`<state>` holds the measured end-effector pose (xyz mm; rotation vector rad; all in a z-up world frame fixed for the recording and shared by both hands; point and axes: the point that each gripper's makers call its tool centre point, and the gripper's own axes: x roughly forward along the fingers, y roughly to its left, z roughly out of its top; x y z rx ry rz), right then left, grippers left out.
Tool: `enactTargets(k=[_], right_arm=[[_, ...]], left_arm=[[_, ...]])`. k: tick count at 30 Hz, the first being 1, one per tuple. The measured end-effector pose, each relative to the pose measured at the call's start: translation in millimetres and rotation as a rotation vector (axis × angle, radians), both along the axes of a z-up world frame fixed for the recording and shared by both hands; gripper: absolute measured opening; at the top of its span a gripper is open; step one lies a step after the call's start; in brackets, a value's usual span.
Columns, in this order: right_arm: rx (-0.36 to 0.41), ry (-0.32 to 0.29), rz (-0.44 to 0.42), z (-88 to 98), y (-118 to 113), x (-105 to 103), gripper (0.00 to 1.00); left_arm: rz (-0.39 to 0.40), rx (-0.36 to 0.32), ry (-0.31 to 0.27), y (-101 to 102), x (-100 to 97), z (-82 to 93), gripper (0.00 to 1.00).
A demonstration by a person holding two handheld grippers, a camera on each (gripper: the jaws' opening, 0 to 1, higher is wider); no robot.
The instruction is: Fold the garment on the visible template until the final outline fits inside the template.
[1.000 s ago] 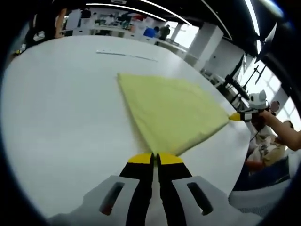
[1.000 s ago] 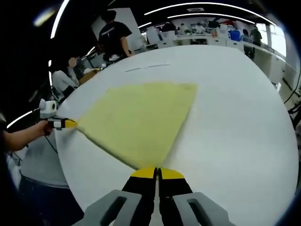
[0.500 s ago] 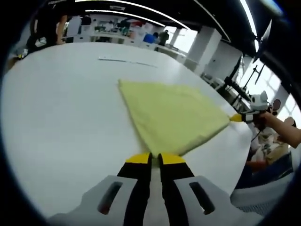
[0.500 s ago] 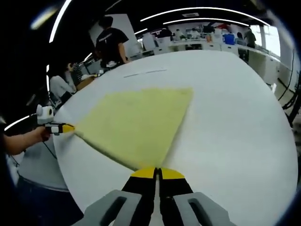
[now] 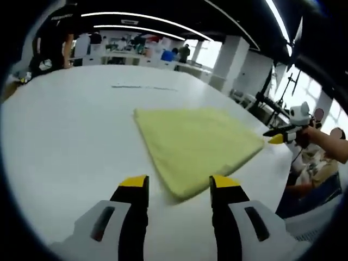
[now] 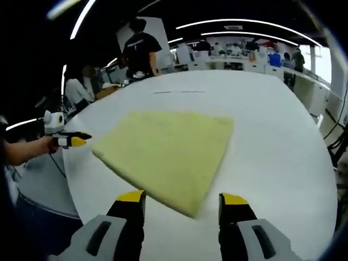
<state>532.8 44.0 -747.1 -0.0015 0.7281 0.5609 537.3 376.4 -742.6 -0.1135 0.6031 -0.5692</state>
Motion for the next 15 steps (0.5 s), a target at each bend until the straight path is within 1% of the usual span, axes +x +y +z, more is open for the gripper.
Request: enactTargets(k=[2, 6, 9, 11, 13, 15], right_arm=[[0.010, -0.009, 0.006, 5.2, 4, -1, 0.65], [0.027, -0.033, 0.038, 19.6, 16, -6, 0.74], [0.027, -0.042, 0.053, 26.5, 22, -11, 0.82], [0.031, -0.060, 0.061, 31.2, 27, -16, 0.88], [0.032, -0.071, 0.062, 34.4, 30, -19, 0.94], [0.034, -0.071, 0.060, 36.7, 32, -23, 0.99]], left_arm=[[-0.010, 0.009, -0.025, -3, -0.5, 7.1, 0.51], [-0.024, 0.003, -0.058, -9, -4.2, 19.2, 0.61], [-0.030, -0.001, -0.071, -12, -8.5, 24.4, 0.67], [-0.024, -0.009, -0.073, -12, -10.5, 26.8, 0.70], [-0.019, -0.021, -0.069, -12, -12.8, 28.2, 0.74], [-0.011, -0.020, -0.079, -10, -13.9, 30.3, 0.80]])
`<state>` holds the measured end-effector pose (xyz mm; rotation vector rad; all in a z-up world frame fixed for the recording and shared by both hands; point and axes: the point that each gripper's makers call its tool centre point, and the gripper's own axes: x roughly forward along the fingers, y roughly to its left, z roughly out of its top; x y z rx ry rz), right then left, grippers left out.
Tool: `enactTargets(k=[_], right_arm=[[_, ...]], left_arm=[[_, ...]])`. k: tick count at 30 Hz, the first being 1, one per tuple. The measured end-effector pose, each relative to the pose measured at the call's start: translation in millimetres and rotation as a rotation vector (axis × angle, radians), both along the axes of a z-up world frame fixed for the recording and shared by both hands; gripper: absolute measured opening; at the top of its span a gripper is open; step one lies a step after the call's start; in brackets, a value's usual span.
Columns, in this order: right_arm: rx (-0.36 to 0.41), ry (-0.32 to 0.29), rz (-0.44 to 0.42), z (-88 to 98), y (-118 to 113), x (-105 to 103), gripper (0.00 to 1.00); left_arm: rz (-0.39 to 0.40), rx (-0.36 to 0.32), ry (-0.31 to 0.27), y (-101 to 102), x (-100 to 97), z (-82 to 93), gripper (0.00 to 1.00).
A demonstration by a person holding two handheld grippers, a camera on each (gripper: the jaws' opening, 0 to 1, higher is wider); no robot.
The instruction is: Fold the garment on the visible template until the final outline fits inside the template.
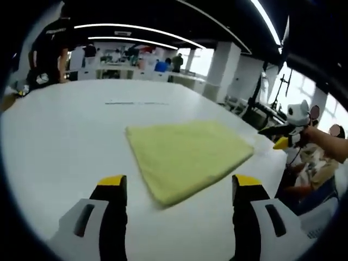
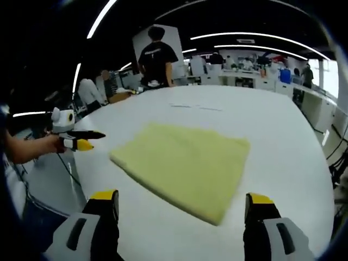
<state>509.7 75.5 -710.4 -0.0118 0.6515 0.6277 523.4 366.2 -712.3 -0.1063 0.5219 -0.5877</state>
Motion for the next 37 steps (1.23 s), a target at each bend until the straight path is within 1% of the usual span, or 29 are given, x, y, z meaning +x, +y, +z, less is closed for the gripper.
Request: enactTargets(k=[6, 8, 11, 15, 17, 21, 23, 29, 37], right_arm=[[0.007, -0.028, 0.004, 9.7, 3, -12, 0.99], [0.013, -0.036, 0.001, 11.4, 2, -15, 0.99], [0.020, -0.042, -0.005, 13.0, 3, -19, 0.99], [-0.007, -0.052, 0.002, 12.4, 3, -25, 0.99], [-0.028, -0.061, 0.007, 11.8, 2, -26, 0.99], [-0.039, -0.061, 0.016, 10.5, 2, -27, 0.99], [-0.045, -0.064, 0.016, 10.6, 2, -27, 0.99], [-0.043, -0.092, 0.027, 14.9, 4, -25, 0.99], [-0.051, -0.094, 0.033, 13.2, 7, -24, 0.99]], left_arm=[[0.006, 0.040, -0.031, 6, -6.9, 8.1, 0.95], [0.000, 0.054, -0.038, 7, -10.3, 9.4, 0.98], [-0.004, 0.059, -0.039, 8, -14.7, 8.7, 0.99], [0.007, 0.045, -0.019, 10, -21.2, 5.2, 0.99], [0.012, 0.037, -0.018, 12, -22.6, 4.7, 0.99], [0.035, 0.037, -0.018, 18, -21.8, 4.7, 0.99], [0.043, 0.037, -0.026, 19, -22.6, 7.7, 0.99], [0.044, 0.060, -0.029, 18, -26.2, 9.0, 0.99], [0.020, 0.096, -0.030, 18, -31.4, 8.4, 0.99]])
